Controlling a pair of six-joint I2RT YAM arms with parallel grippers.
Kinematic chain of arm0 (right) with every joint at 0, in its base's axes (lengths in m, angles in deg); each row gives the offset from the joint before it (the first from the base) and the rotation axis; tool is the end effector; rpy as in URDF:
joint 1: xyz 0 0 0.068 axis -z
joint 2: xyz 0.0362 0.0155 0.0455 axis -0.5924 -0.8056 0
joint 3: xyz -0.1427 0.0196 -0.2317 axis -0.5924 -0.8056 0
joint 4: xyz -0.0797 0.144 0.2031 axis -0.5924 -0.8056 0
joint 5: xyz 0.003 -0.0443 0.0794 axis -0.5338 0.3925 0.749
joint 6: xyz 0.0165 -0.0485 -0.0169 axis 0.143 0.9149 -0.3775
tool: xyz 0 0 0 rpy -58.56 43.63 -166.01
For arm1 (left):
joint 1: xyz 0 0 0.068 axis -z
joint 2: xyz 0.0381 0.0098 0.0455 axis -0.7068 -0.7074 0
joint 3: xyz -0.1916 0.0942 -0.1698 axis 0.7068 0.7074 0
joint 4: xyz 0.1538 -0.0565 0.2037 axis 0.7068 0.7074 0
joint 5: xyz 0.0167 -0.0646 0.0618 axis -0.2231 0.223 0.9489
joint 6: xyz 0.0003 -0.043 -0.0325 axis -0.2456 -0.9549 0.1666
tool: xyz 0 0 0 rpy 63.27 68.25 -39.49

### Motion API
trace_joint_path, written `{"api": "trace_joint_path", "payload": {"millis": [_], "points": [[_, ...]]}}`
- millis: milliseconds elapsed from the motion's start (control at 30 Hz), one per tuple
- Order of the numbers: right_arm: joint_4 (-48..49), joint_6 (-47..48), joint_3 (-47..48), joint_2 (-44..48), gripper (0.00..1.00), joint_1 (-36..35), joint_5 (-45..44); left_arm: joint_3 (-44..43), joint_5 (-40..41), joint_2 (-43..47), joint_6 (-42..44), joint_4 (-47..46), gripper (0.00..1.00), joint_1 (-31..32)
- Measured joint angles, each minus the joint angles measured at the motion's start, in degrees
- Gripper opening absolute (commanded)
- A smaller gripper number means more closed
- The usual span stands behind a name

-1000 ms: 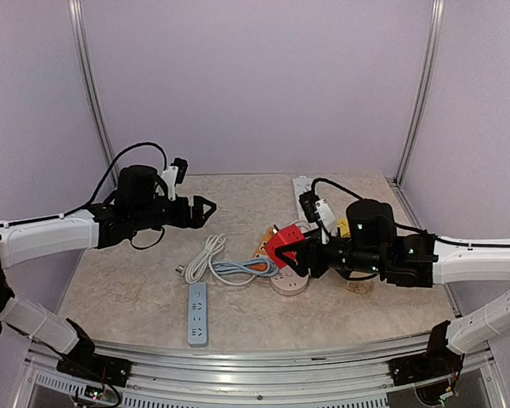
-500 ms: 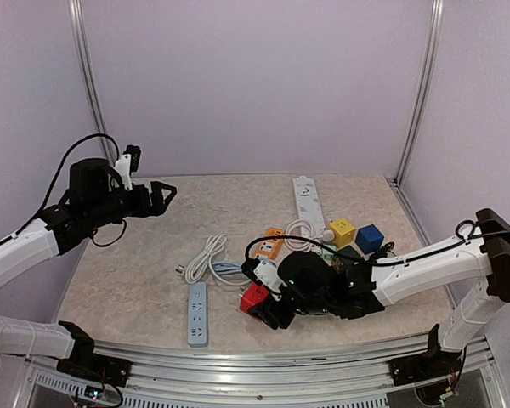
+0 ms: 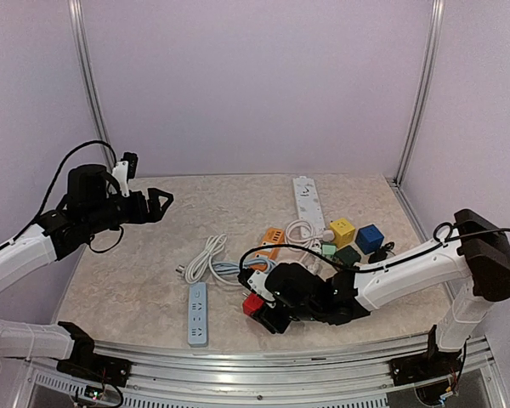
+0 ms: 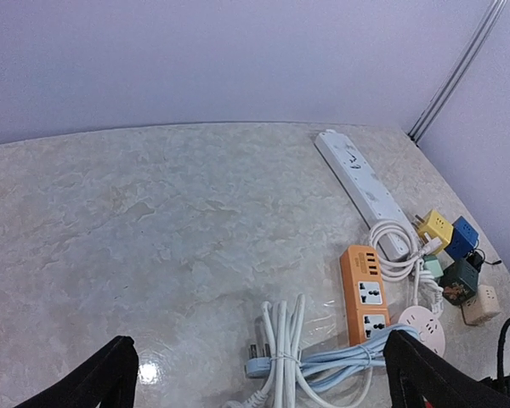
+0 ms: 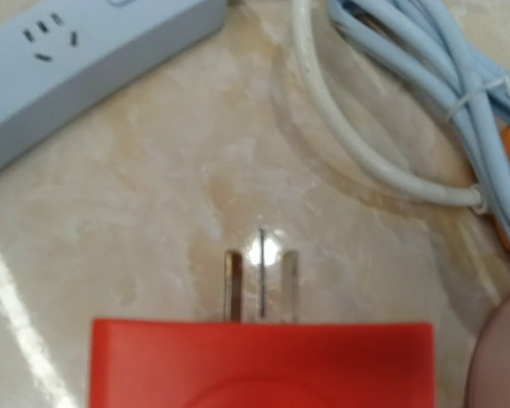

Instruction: Pull the plug off the socket

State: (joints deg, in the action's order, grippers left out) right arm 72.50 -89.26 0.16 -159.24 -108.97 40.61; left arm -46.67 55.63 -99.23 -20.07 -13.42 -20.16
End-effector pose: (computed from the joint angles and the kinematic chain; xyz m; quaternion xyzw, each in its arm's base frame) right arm 0.1115 0.3266 0.1618 -0.4248 0.8137 0.1661 0.3604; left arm 0.2167 -0.1020 0.3072 0.0739 0.8195 -0.2158 0.5258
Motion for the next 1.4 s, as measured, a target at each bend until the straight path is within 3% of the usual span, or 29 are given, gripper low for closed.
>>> {"api": "trace_joint_path", "payload": {"millis": [167, 533, 1067, 1233, 1400], "points": [[-0.74, -0.17, 0.13, -0.26, 0.44, 0.00, -1.22, 0.48, -0.02, -0.02, -0.28, -0.39, 0.99, -0.02], [-0.42, -0.68, 0.11, -0.24, 0.85, 0.00, -2.14, 0.98, 0.22, -0.11, -0.94, -1.70, 0.99, -0.02], [-0.02, -1.46, 1.97, 2.99, 1.00, 1.51, -1.75, 1.38, 1.01, -0.66, -0.33, -2.86, 0.99, -0.87], [1.18, -1.44, 6.21, 4.28, 1.00, 9.79, 1.84, 2.71, -0.79, -2.10, 0.90, -6.40, 0.99, -5.14], [2.32, 0.15, 7.34, 4.33, 1.00, 21.68, 5.62, 5.01, -3.69, -4.72, 3.32, -11.45, 0.99, -13.49]]}}
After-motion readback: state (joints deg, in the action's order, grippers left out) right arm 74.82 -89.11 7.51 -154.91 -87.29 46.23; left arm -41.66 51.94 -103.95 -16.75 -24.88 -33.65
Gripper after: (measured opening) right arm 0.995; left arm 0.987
